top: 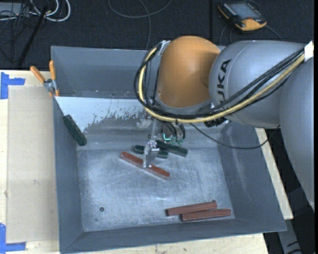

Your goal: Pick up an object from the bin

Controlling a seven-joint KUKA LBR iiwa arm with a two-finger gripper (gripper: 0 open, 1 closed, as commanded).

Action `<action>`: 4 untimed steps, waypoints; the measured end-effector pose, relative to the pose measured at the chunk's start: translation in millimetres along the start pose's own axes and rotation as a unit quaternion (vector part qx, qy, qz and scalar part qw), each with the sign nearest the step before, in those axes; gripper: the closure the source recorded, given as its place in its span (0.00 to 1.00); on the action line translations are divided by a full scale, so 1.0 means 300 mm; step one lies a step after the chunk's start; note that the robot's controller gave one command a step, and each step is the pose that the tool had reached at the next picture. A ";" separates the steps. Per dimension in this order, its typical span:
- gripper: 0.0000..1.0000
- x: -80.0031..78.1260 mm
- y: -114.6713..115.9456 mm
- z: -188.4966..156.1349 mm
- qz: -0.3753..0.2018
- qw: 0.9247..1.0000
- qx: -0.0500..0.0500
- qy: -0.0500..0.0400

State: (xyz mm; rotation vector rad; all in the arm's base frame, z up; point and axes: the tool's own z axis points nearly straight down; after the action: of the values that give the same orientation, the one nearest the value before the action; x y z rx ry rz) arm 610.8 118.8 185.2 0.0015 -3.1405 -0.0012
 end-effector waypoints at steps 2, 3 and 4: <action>0.00 0.070 0.002 0.352 0.000 1.000 -0.003 -0.004; 0.00 0.068 0.002 0.352 0.000 1.000 -0.003 -0.006; 0.00 -0.006 -0.032 0.231 -0.005 1.000 0.000 0.000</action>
Offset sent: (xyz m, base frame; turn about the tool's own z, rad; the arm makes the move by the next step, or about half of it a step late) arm 0.0000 0.0000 0.0000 0.0000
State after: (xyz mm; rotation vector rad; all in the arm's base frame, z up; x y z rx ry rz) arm 612.7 109.3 115.9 0.0174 -3.1413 -0.0016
